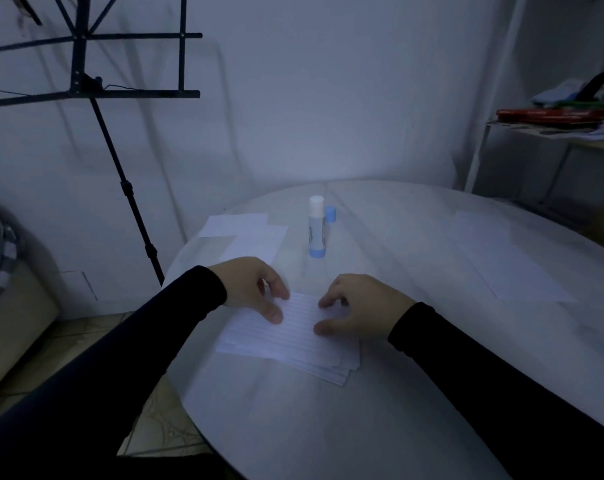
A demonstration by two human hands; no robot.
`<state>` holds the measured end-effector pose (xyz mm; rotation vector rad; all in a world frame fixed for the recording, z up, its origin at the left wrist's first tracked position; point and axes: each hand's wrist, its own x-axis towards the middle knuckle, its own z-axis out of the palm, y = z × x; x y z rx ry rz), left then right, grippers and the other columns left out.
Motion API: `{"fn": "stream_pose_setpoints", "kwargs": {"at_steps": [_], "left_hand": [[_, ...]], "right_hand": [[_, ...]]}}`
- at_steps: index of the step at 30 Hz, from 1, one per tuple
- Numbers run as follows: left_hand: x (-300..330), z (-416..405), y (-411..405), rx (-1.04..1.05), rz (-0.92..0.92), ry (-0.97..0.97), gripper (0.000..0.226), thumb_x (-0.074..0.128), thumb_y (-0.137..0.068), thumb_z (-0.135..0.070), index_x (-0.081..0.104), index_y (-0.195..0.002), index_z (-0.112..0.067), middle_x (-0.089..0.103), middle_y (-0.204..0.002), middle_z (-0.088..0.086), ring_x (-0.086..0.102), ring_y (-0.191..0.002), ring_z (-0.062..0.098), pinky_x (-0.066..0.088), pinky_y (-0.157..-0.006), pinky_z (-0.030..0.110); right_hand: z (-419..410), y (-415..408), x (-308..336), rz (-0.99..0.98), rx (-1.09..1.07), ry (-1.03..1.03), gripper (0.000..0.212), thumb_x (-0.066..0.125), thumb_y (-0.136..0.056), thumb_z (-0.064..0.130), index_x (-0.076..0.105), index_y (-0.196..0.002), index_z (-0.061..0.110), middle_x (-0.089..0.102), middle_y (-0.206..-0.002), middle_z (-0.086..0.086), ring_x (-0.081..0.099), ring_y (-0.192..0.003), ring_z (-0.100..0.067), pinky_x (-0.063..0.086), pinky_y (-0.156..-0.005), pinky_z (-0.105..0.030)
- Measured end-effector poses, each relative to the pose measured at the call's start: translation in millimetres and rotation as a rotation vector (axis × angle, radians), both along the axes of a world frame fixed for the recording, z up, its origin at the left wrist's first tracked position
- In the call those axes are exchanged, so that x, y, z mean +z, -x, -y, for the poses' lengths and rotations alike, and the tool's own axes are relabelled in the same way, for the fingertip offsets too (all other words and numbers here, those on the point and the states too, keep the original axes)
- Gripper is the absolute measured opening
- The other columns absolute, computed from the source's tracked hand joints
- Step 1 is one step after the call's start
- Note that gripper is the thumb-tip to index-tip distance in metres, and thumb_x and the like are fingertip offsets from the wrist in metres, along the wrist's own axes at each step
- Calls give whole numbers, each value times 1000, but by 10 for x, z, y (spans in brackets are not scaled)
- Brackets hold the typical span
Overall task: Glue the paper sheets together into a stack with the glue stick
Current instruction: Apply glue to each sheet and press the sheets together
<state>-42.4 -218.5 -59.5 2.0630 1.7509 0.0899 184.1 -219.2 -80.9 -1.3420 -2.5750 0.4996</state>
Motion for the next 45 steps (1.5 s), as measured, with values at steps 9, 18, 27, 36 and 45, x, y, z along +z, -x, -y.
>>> {"fn": "stream_pose_setpoints", "kwargs": {"at_steps": [9,18,27,36,45], "left_hand": [[-67,-400,268,361,33,-348,40,69,-83,-43,65,-115,-19,58,-125,0,54,-114,17,34,-88,20],[-273,-858,286,446,-158,-224,58,53,-84,-60,52,-134,-30,45,-146,-3,43,-131,23,33,-110,39],[-180,-844,54,374,-175,-198,51,61,-80,-58,60,-123,-30,54,-134,-6,48,-125,19,36,-107,36],[-66,-576,-753,191,-182,-199,50,55,-85,-57,56,-128,-31,52,-136,-2,47,-125,20,37,-101,31],[-80,-643,-1396,29,-213,-237,58,58,-78,-65,58,-123,-28,59,-122,-2,56,-111,18,40,-85,28]], "right_hand": [[-514,148,-8,-521,-305,-131,46,72,-78,36,60,-119,19,56,-111,-2,50,-89,-9,37,-79,-18],[-1161,487,-123,-795,-334,84,45,76,-76,36,61,-114,17,63,-114,3,62,-97,-15,49,-85,-27],[-1205,211,-176,-802,-321,17,21,75,-77,31,67,-92,17,67,-87,5,61,-72,-6,43,-61,-10],[-969,-415,-125,-831,-401,-72,23,76,-76,33,67,-93,19,69,-87,5,62,-69,0,43,-57,-3],[-909,-623,-131,-864,-472,-187,28,74,-78,36,67,-98,18,66,-82,6,55,-63,1,42,-57,-4]]}}
